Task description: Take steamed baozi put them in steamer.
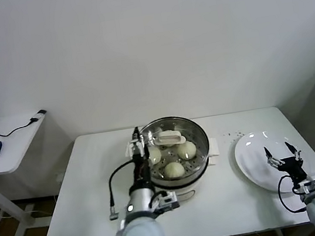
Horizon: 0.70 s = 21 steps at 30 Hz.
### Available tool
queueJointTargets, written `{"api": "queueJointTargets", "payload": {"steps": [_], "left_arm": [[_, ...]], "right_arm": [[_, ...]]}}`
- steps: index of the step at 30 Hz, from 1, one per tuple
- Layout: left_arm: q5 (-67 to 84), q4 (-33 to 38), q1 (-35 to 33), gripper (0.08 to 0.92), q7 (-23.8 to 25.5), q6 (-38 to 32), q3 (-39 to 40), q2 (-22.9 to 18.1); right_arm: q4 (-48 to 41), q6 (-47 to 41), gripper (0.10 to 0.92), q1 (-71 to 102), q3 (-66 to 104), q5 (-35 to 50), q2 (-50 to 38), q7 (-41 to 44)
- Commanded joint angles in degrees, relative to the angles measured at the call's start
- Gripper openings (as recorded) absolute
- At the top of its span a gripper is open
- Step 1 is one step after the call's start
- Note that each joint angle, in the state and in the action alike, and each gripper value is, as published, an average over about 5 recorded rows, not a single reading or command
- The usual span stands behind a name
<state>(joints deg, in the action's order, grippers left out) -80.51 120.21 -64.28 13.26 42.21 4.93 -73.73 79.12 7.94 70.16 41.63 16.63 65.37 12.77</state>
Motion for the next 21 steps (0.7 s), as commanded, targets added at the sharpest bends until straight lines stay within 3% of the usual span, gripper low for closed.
{"api": "queueJointTargets", "payload": {"steps": [1,5,8,14,21], "left_arm": [[38.47,7.28,-13.62,0.823,-21.39,-6.28,-23.78,2.96],[59.56,6.49,-18.34,0.823,-28.46,-19.45,-34.63,-0.33],[73.55,5.96,-21.60,0.823,-30.38,-30.84,-40.78,-3.11],[81.90,2.79,-27.40,0.823,-25.01,-42.35,-45.59,-8.34],[86.42,-1.54,-30.21,0.823,-21.69,-47.16,-45.77,-8.94]], "right_arm": [[3.13,-2.04,0.823,1.25,1.17,0.75,0.29,0.40],[4.55,-2.10,0.823,1.95,1.40,1.27,0.51,0.25],[5.86,-2.71,0.823,2.69,1.45,1.77,0.70,0.32],[7.57,-3.38,0.823,3.71,1.39,2.64,1.32,0.90],[8.52,-2.98,0.823,5.44,2.18,3.49,0.87,2.31]]}}
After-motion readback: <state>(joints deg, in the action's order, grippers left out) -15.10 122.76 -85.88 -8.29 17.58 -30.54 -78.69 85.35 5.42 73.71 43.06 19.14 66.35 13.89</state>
